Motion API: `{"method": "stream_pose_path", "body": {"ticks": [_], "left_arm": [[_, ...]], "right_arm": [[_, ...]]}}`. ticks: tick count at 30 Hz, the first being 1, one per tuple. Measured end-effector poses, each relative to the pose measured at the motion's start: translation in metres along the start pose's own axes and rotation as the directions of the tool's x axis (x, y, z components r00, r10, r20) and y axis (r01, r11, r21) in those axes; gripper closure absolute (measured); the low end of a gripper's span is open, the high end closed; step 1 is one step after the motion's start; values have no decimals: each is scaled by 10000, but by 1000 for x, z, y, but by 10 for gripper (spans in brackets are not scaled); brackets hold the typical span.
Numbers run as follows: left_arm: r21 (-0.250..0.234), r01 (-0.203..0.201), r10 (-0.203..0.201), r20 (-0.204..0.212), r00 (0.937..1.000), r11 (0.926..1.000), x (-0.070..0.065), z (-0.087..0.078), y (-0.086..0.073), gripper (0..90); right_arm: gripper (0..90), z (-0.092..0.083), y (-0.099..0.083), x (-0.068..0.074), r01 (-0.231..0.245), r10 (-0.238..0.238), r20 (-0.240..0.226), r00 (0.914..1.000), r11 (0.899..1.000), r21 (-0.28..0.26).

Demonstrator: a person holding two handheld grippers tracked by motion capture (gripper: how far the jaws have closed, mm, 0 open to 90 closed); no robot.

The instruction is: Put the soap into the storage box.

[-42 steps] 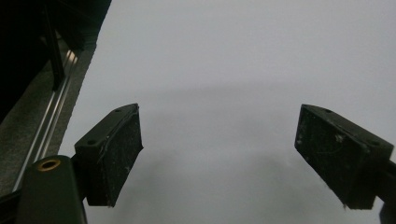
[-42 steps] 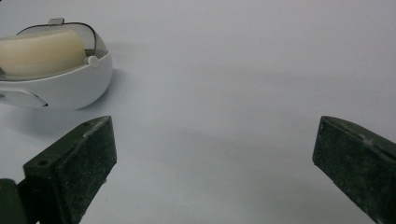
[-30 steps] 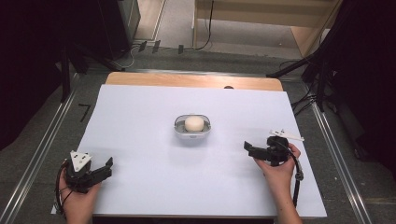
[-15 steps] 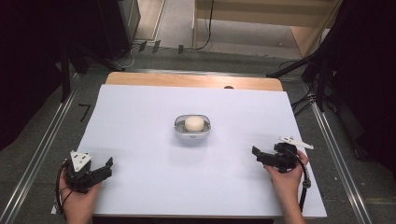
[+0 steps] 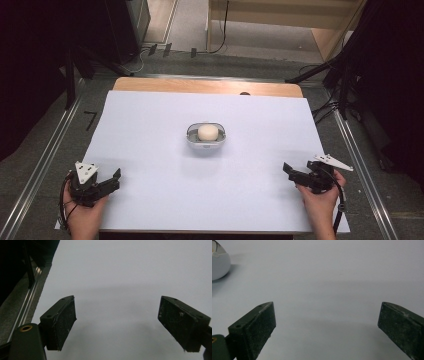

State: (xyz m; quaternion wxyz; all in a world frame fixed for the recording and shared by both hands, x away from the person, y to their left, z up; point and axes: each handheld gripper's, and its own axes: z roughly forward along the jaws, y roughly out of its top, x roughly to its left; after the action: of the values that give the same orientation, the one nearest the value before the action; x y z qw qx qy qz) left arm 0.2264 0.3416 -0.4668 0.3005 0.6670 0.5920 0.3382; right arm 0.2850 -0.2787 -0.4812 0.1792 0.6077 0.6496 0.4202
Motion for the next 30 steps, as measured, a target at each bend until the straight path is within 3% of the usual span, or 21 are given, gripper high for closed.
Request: {"method": "stream_pose_path", "body": {"ticks": [18, 27, 30], "left_arm": [[-61, 123, -123, 65, 9999, 9999, 1, -1, 0, 159], [-97, 141, -140, 91, 9999, 9999, 1, -1, 0, 158], [-68, 83, -83, 52, 10000, 9999, 1, -1, 0, 159]], "right_arm": [[22, -31, -15, -33, -263, 270, 578, 9980, 9996, -140], [39, -52, -26, -58, -629, 648, 808, 9946, 9977, -258], [63, -60, -31, -65, -1029, 1060, 637, 9923, 9934, -499]]}}
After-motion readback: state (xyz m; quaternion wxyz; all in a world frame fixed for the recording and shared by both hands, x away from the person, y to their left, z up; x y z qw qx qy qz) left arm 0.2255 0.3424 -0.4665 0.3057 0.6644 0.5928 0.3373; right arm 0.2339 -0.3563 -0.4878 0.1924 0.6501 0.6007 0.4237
